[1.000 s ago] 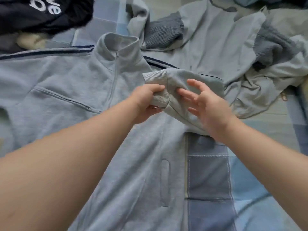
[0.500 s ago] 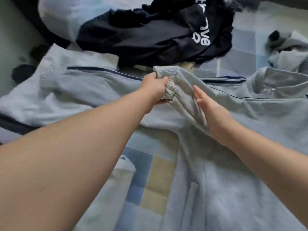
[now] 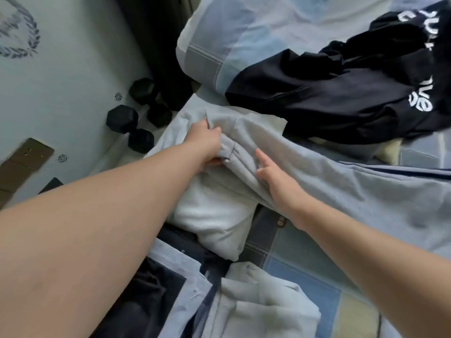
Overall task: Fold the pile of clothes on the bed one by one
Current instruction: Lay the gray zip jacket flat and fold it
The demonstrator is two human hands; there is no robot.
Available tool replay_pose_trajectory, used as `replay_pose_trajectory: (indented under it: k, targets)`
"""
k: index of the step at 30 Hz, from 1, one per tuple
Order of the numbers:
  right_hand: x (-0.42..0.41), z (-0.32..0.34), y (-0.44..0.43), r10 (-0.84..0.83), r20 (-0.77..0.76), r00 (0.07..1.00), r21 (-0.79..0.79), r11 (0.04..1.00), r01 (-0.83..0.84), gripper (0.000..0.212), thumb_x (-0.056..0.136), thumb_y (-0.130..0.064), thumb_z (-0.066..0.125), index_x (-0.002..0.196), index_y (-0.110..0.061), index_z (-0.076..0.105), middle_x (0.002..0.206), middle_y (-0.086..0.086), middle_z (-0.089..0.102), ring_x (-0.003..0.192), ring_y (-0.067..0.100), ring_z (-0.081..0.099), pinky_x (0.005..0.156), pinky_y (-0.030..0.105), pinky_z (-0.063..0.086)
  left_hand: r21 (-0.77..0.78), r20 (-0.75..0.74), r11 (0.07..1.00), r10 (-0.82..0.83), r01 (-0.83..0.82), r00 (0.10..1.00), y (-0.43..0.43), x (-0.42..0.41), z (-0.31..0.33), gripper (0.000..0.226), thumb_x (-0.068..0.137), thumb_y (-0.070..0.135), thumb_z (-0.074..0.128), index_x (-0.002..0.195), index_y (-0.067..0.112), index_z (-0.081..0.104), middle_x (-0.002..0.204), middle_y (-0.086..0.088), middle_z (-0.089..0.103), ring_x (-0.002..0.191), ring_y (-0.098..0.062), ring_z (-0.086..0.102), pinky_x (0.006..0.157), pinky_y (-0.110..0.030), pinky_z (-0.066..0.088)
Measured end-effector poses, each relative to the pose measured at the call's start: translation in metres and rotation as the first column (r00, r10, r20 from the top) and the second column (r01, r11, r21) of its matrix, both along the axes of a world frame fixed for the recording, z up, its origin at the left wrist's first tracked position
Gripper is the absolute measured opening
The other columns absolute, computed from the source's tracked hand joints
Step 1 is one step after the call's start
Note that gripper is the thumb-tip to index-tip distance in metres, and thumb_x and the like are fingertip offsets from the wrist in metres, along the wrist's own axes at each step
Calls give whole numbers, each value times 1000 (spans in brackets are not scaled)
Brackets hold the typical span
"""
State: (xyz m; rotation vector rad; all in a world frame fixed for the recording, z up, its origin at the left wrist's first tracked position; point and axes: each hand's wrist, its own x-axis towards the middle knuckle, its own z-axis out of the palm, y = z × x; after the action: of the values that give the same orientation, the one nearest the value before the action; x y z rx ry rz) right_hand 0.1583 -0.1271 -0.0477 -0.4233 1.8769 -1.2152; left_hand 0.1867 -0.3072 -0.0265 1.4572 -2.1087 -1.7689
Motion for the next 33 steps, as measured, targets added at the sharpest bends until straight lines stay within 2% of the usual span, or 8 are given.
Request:
replay_pose_trajectory:
  k: [7, 11, 14, 17, 21, 24, 28, 33]
  targets:
    - [10, -11, -25, 125, -19, 992, 136, 983, -121, 64, 92, -40, 39, 154, -50, 23, 161, -24, 23, 150, 11, 21, 125, 41, 14, -220, 95, 971, 119, -96, 988, -30, 32, -30, 25, 101, 17, 47, 118, 11, 64, 112, -11, 67, 103, -32, 63, 91, -39, 52]
    - [1, -8, -2, 145, -33, 989, 111, 984, -141, 61, 100, -25, 41, 156, -43, 25, 162, -22, 22, 150, 3, 19, 122, 28, 14, -414, 218, 910, 113, -13, 969, -17, 30, -27, 27, 102, 18, 49, 129, 14, 51, 127, -10, 58, 106, -28, 54, 82, -35, 37]
    - [-21, -6, 35, 115, -77, 990, 141, 985, -103, 62, 100, -19, 41, 157, -38, 25, 162, -20, 23, 149, 1, 20, 114, 21, 18, -673, 291, 721, 52, 166, 955, 10, 17, -18, 63, 95, 22, 59, 150, 26, 29, 159, -5, 28, 143, -31, 29, 110, -46, 29]
    - [-54, -6, 91, 59, -144, 988, 222, 975, -25, 61, 100, -22, 44, 156, -42, 27, 159, -19, 29, 146, 5, 28, 110, 22, 26, -821, 347, 414, -188, 395, 919, 55, -9, -17, 78, 87, 21, 62, 154, 29, 23, 165, -4, 14, 152, -30, 10, 120, -49, 11]
    - [-101, -14, 180, 16, -336, 942, 482, 862, 157, 63, 97, -32, 47, 155, -42, 26, 157, -5, 40, 142, 21, 39, 117, 46, 29, -737, 428, 235, -564, 634, 706, 130, -53, -27, 60, 93, 35, 59, 149, 25, 39, 157, -2, 35, 148, -26, 22, 119, -42, 14]
    - [-134, -22, 237, 73, -444, 893, 651, 711, 266, 61, 98, -34, 48, 155, -36, 28, 150, 1, 46, 140, 26, 37, 114, 48, 25, -581, 516, 139, -699, 802, 495, 179, -85, -40, 46, 101, 47, 46, 141, 26, 50, 142, -3, 53, 133, -27, 45, 109, -41, 31]
    - [-167, -38, 278, 211, -473, 855, 749, 608, 264, 51, 100, -45, 42, 149, -35, 37, 153, -3, 43, 144, 22, 31, 118, 61, 10, -412, 664, 117, -641, 904, 385, 207, -110, -58, 41, 105, 47, 30, 129, 28, 57, 132, -4, 60, 122, -30, 51, 98, -44, 35]
    - [-180, -59, 280, 391, -516, 762, 779, 585, 227, 42, 102, -53, 35, 135, -35, 53, 137, -1, 54, 137, 21, 39, 117, 65, 0, -348, 793, 76, -507, 935, 336, 204, -116, -80, 58, 92, 58, 54, 140, 26, 44, 144, -4, 43, 133, -28, 39, 109, -47, 31]
